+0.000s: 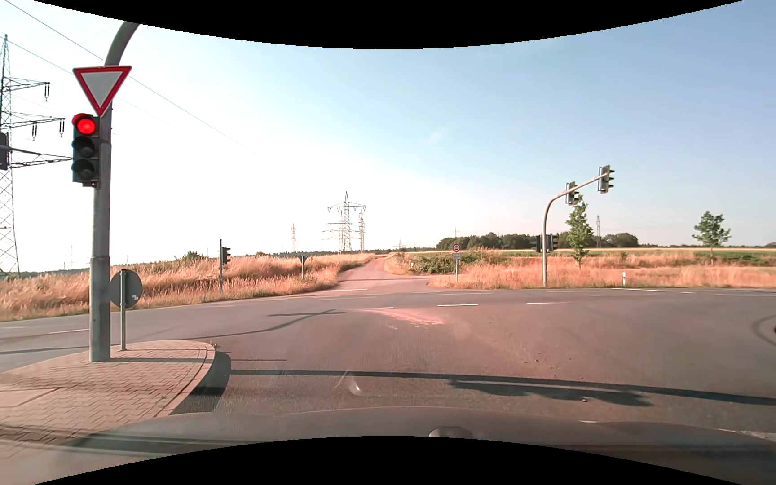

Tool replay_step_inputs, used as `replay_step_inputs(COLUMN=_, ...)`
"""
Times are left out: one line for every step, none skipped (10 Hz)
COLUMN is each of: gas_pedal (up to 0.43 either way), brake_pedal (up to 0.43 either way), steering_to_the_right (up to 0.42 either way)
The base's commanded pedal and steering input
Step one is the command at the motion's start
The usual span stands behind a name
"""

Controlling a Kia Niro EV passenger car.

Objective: Follow the waypoints while adhering to traffic rules and regulations

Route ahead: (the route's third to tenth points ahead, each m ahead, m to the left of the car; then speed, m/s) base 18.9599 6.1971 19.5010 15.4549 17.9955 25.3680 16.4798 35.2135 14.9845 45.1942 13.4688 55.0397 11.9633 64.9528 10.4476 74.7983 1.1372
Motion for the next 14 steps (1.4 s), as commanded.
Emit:
replay_step_inputs(gas_pedal=0.0, brake_pedal=0.311, steering_to_the_right=-0.026)
replay_step_inputs(gas_pedal=0.0, brake_pedal=0.287, steering_to_the_right=-0.027)
replay_step_inputs(gas_pedal=0.0, brake_pedal=0.274, steering_to_the_right=-0.027)
replay_step_inputs(gas_pedal=0.0, brake_pedal=0.262, steering_to_the_right=-0.027)
replay_step_inputs(gas_pedal=0.0, brake_pedal=0.25, steering_to_the_right=-0.027)
replay_step_inputs(gas_pedal=0.0, brake_pedal=0.238, steering_to_the_right=-0.027)
replay_step_inputs(gas_pedal=0.0, brake_pedal=0.22, steering_to_the_right=-0.027)
replay_step_inputs(gas_pedal=0.0, brake_pedal=0.213, steering_to_the_right=-0.027)
replay_step_inputs(gas_pedal=0.0, brake_pedal=0.207, steering_to_the_right=-0.027)
replay_step_inputs(gas_pedal=0.0, brake_pedal=0.207, steering_to_the_right=-0.027)
replay_step_inputs(gas_pedal=0.0, brake_pedal=0.207, steering_to_the_right=-0.027)
replay_step_inputs(gas_pedal=0.0, brake_pedal=0.207, steering_to_the_right=-0.027)
replay_step_inputs(gas_pedal=0.0, brake_pedal=0.226, steering_to_the_right=-0.027)
replay_step_inputs(gas_pedal=0.0, brake_pedal=0.238, steering_to_the_right=-0.027)
